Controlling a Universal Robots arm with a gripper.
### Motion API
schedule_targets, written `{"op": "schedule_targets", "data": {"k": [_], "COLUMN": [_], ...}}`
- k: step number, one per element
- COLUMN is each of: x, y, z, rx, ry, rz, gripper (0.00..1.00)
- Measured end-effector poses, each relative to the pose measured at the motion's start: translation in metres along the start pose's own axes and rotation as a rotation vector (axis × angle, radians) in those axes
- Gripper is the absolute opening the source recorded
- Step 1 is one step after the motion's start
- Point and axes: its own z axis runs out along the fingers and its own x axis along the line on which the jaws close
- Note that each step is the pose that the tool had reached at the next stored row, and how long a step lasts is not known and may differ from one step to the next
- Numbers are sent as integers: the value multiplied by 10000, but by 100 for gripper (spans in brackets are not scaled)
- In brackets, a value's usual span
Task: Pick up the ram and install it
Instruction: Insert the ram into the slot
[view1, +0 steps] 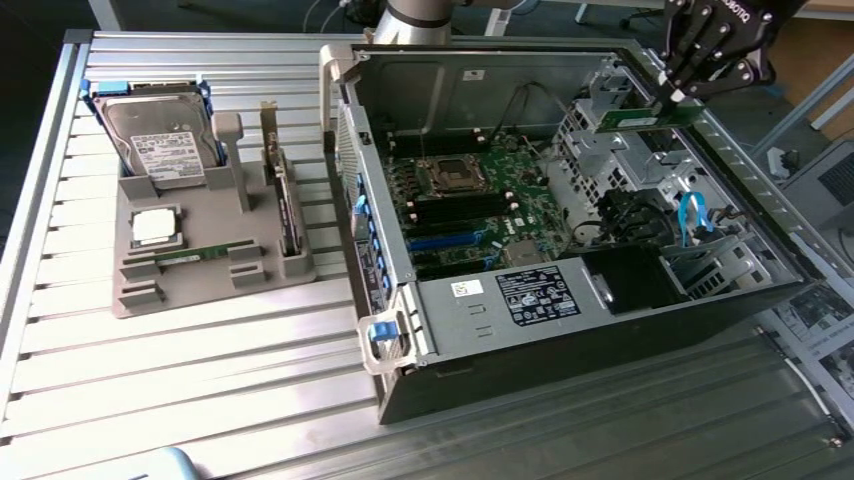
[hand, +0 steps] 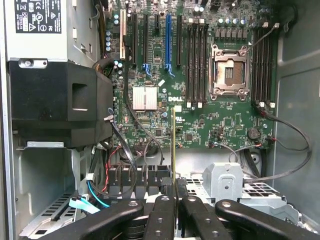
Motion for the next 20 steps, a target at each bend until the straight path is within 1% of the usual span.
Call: {"op": "schedule_targets", "data": {"k": [8, 13, 20], "x": [-5, -7, -8], "y": [236, 346, 405], "z": [3, 11, 22], "rx": [4, 4, 4], "ry": [-1, -4, -6], "rz": [-1, 0, -1], "gripper": [12, 12, 12]}}
